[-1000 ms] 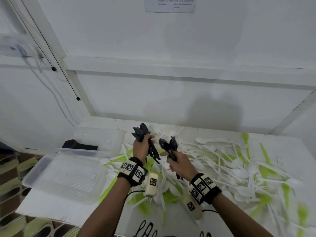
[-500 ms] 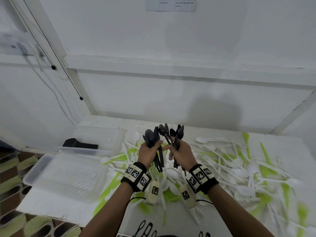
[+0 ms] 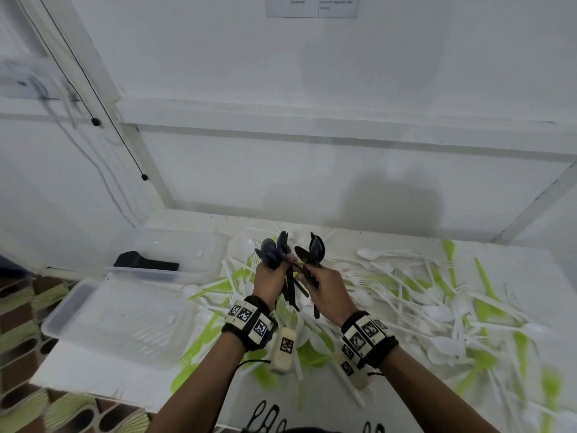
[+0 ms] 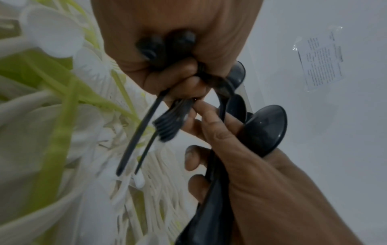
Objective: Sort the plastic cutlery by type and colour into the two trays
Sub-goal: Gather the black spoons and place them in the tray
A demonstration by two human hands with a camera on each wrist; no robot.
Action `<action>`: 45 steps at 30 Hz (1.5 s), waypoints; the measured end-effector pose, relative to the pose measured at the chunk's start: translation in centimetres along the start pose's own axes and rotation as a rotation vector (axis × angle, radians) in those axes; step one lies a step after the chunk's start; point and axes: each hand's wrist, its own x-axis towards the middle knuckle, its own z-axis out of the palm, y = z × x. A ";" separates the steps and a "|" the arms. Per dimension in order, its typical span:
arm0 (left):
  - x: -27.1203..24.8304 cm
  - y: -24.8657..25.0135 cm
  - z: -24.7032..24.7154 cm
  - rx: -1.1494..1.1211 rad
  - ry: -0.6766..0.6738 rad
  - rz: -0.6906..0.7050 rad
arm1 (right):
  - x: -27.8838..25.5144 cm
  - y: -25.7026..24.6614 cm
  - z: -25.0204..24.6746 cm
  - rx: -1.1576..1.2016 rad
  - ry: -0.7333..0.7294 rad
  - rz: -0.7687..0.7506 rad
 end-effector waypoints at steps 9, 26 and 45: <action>-0.4 -0.2 -0.2 0.065 -0.080 0.008 | 0.8 1.5 0.5 0.002 0.069 0.252; -0.2 -0.9 0.6 0.083 -0.003 -0.009 | -0.1 2.4 0.8 0.078 0.020 0.165; -1.3 0.6 0.0 0.206 -0.247 0.077 | 1.3 0.8 -1.2 0.703 -0.209 0.512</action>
